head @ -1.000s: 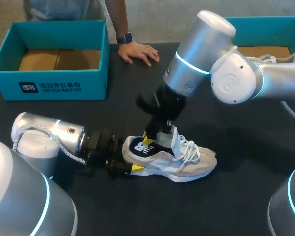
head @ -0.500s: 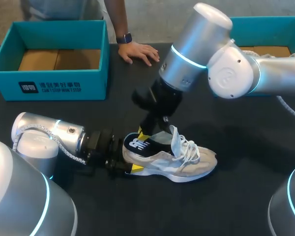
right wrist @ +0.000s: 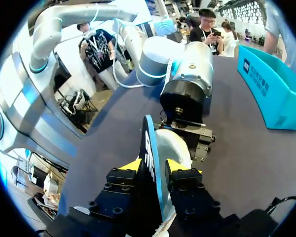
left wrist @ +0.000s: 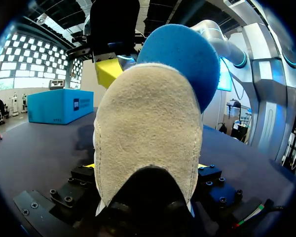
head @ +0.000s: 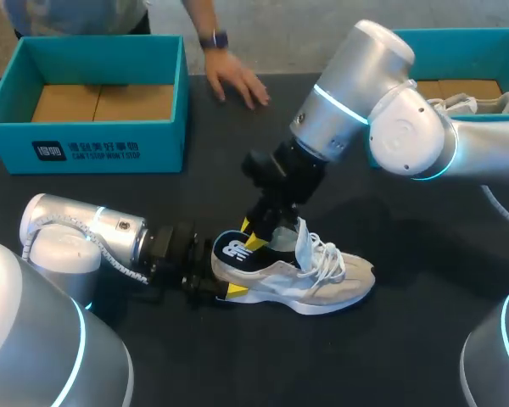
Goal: Take the shoe out of the shoebox, open the shoe tongue, remove and reinsert the insole, then place the shoe into the shoebox
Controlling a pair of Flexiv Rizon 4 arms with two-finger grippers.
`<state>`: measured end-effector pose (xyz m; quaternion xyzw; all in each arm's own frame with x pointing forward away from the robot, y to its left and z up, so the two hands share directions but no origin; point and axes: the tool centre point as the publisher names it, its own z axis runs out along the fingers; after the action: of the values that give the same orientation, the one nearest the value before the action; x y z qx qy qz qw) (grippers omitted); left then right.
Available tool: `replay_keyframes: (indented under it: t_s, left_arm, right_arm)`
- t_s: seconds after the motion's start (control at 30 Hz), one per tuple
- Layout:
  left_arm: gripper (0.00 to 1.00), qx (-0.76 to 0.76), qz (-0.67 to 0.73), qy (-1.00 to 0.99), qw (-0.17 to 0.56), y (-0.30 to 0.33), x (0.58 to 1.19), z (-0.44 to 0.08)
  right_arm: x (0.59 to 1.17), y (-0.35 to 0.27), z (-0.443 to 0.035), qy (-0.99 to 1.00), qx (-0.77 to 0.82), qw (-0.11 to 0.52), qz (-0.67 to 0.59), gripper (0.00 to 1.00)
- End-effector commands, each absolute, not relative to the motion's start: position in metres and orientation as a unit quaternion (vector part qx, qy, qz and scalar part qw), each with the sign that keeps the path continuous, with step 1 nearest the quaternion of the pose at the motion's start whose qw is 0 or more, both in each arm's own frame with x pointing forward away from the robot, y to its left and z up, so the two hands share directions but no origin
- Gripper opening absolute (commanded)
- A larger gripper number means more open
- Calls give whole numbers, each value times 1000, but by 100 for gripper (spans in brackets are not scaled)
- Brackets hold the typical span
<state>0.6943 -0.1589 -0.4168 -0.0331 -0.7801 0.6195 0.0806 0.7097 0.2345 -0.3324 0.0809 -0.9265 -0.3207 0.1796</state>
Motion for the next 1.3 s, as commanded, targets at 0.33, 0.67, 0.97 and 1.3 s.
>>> replay_keyframes:
  t_s: [0.33,0.67,0.97,1.3]
  left_arm:
    - [0,-32,619,-781,80,-159,695,-419]
    - [0,-32,619,-781,80,-159,695,-419]
    - [0,-32,619,-781,80,-159,695,-419]
    - [0,-32,619,-781,80,-159,695,-419]
  right_arm:
    - [703,229,-340,-916,77,195,-343,27]
    - [701,236,-344,-909,86,203,-353,23]
    - [700,240,-345,-904,94,205,-364,20]
    - [697,245,-345,-899,98,211,-372,0]
